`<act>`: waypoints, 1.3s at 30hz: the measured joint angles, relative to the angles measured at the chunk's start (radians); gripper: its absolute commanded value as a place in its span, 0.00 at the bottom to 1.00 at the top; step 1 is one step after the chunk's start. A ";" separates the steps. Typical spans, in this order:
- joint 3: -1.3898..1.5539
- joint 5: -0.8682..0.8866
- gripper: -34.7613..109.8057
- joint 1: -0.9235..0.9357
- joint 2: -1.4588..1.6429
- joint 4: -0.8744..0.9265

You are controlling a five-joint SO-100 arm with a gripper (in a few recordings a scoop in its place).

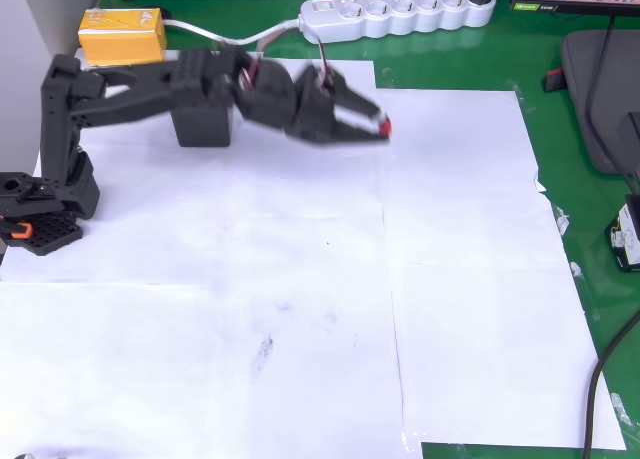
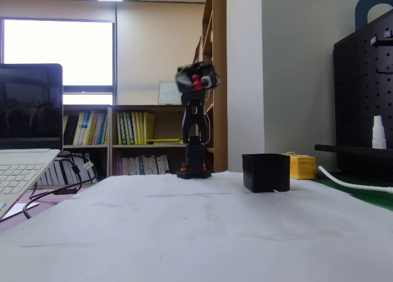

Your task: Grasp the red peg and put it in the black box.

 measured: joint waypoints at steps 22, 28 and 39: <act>0.158 0.222 0.24 -0.500 -0.216 0.831; 0.152 0.356 0.24 -0.627 -0.204 0.966; -0.029 0.495 0.24 -0.690 -0.002 0.969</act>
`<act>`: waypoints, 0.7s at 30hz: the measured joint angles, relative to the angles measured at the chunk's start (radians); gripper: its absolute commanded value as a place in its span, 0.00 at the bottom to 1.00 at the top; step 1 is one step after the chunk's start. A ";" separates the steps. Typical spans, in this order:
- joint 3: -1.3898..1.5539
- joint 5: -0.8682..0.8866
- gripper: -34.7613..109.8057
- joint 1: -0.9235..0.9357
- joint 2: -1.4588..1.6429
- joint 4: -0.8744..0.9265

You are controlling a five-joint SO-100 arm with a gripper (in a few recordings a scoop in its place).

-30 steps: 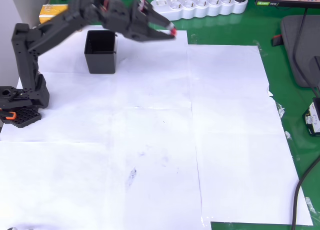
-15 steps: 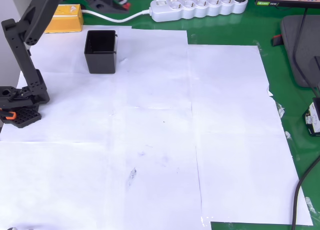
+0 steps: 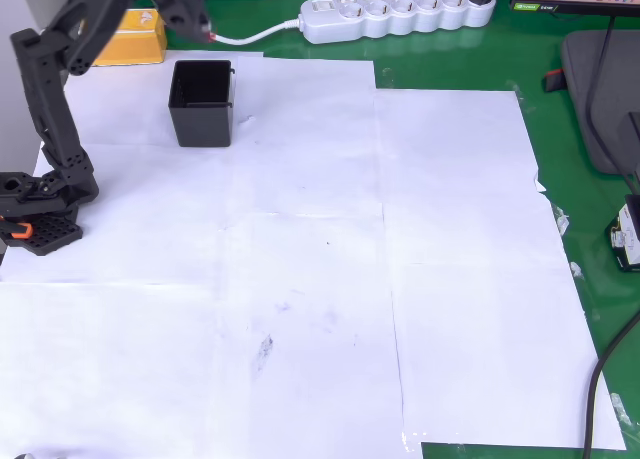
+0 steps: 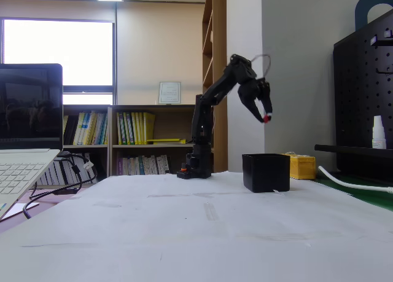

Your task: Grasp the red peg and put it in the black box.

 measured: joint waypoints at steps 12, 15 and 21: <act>-0.127 0.057 0.24 -0.044 0.052 -0.023; -0.140 0.057 0.24 -0.040 0.072 -0.048; -0.201 0.043 0.24 -0.037 0.075 -0.107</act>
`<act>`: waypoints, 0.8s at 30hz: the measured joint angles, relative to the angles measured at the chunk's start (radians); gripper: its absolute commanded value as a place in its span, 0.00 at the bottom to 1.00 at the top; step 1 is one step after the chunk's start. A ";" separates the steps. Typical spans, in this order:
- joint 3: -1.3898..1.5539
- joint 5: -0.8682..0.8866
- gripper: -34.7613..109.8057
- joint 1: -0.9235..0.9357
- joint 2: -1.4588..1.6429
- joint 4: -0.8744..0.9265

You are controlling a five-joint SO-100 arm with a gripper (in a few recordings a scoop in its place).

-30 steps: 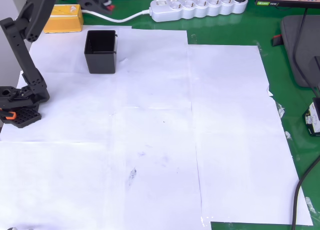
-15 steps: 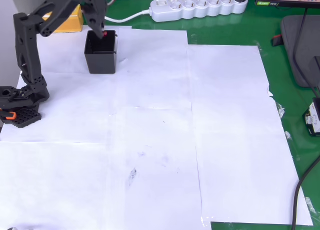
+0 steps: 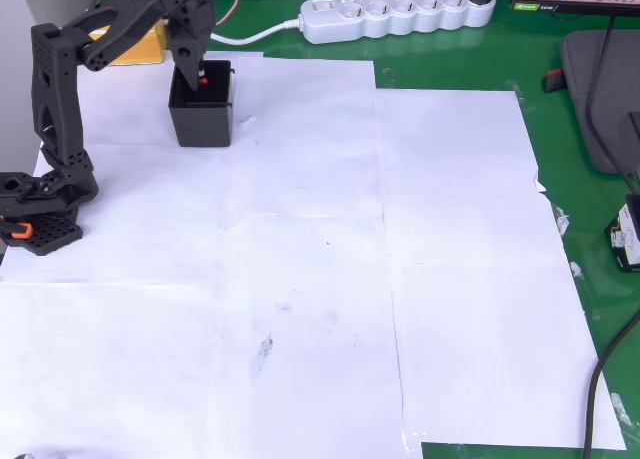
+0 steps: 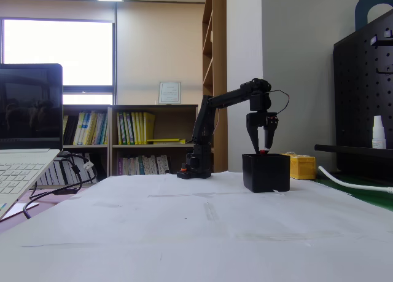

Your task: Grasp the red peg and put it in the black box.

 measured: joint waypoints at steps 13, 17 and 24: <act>-0.032 -0.002 0.31 0.020 0.000 -0.043; -0.032 -0.015 0.36 0.020 0.000 -0.026; -0.032 -0.032 0.31 0.020 0.000 -0.003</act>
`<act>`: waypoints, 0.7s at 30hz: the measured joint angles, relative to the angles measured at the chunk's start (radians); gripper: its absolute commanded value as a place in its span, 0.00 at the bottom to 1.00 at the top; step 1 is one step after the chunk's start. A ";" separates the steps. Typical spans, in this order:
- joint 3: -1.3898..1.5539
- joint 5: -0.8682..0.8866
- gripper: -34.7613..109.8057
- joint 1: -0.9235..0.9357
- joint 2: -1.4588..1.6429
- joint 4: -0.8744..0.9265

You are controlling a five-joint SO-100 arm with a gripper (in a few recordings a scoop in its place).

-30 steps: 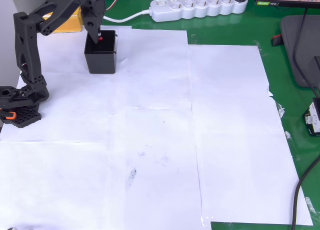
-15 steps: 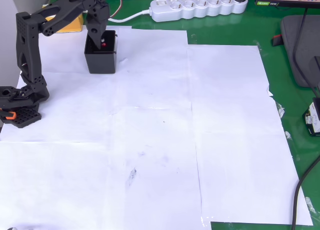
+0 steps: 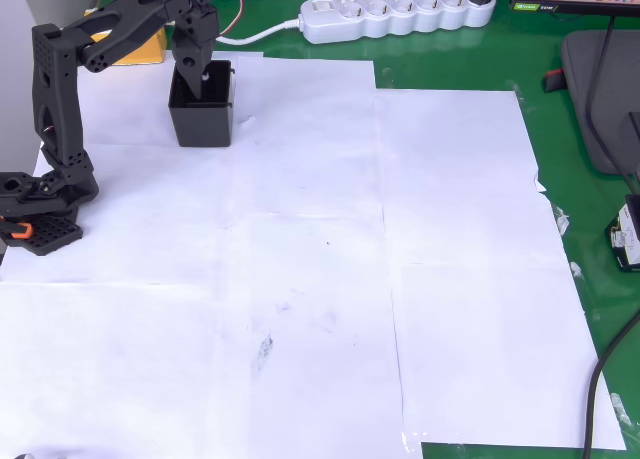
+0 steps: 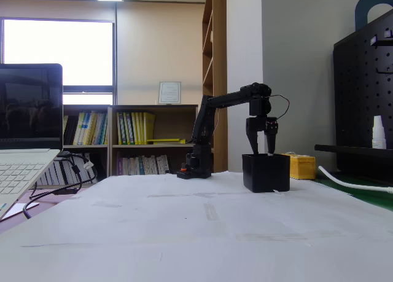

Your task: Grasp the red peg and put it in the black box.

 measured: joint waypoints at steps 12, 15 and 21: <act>0.005 -0.020 0.24 0.021 0.000 0.011; 0.032 -0.011 0.24 0.034 0.000 0.035; 0.066 -0.048 0.24 0.063 -0.058 0.080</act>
